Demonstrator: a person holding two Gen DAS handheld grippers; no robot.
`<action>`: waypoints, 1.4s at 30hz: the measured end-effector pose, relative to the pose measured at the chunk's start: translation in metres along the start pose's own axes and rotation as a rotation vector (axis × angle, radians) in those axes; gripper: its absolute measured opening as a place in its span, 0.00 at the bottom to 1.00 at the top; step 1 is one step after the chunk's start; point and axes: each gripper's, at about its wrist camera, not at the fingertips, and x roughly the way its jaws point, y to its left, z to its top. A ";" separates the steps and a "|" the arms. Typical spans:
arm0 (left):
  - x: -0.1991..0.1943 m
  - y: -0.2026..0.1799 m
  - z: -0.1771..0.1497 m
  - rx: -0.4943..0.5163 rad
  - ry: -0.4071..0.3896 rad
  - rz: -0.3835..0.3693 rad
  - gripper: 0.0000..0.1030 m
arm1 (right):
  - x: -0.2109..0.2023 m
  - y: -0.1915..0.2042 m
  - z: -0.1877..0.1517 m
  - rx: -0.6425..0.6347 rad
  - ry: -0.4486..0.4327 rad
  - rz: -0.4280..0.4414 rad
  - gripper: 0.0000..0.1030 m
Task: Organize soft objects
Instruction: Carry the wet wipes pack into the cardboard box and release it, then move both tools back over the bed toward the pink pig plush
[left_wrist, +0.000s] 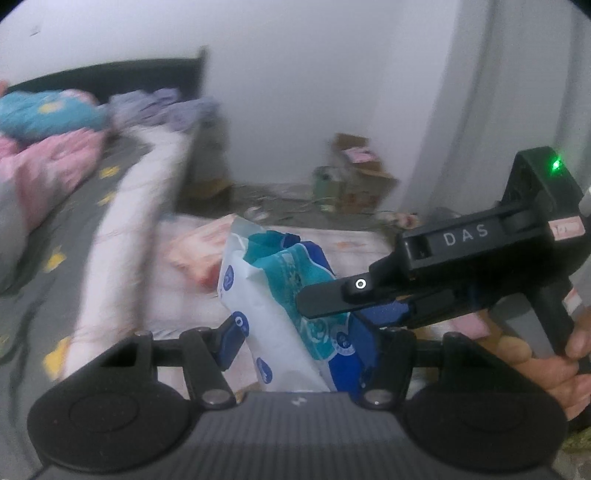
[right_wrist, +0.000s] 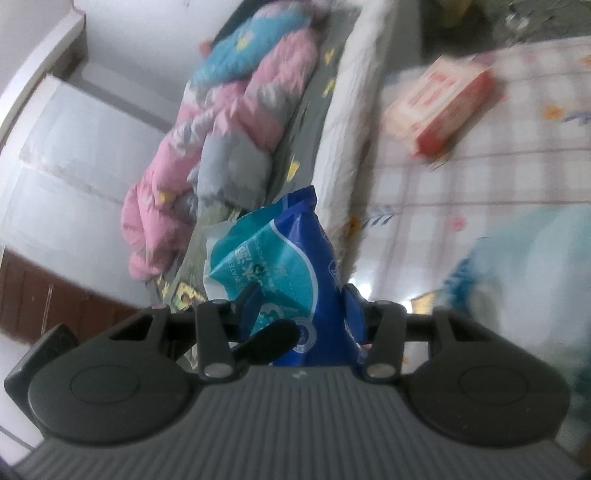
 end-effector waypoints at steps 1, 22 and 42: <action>0.003 -0.013 0.003 0.020 -0.001 -0.027 0.60 | -0.015 -0.005 -0.003 0.007 -0.024 -0.009 0.46; 0.165 -0.198 -0.035 0.279 0.355 -0.274 0.57 | -0.197 -0.231 -0.079 0.370 -0.199 -0.151 0.45; 0.138 -0.171 -0.026 0.249 0.294 -0.242 0.70 | -0.106 -0.313 -0.074 0.482 -0.055 -0.259 0.42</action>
